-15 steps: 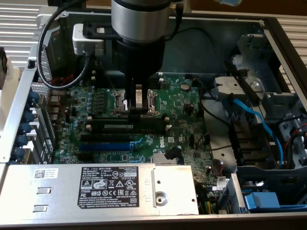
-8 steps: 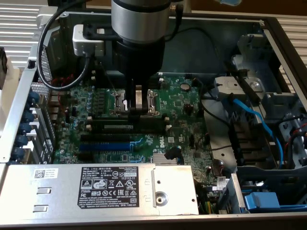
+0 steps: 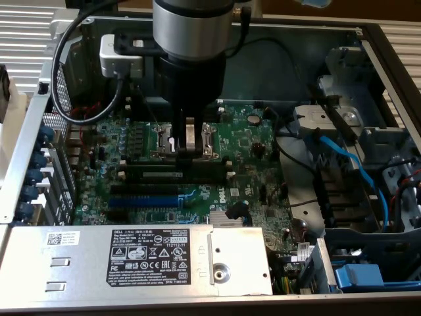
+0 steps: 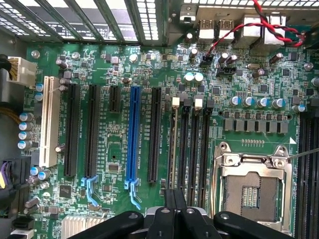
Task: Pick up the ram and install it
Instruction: 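Press down the ram until it locks into place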
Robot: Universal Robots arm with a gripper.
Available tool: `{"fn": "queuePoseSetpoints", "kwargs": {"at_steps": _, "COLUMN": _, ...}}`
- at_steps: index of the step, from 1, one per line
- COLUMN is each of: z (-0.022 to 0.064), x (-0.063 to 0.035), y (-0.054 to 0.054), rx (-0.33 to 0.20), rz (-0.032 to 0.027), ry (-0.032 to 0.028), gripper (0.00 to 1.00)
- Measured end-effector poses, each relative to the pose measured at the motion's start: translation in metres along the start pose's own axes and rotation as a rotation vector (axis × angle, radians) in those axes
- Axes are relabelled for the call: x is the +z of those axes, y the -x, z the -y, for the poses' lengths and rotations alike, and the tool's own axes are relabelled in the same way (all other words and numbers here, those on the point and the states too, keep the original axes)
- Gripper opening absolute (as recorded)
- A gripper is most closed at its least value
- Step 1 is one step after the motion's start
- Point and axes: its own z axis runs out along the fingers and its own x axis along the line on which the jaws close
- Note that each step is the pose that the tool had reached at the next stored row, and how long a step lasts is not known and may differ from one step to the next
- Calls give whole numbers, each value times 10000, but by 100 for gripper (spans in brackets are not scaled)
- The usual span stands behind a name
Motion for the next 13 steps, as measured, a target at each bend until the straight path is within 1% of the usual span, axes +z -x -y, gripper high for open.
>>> {"fn": "queuePoseSetpoints", "kwargs": {"at_steps": 13, "z": -3, "x": 28, "y": 1, "rx": 0, "rz": -2, "ry": 1, "gripper": 10}}
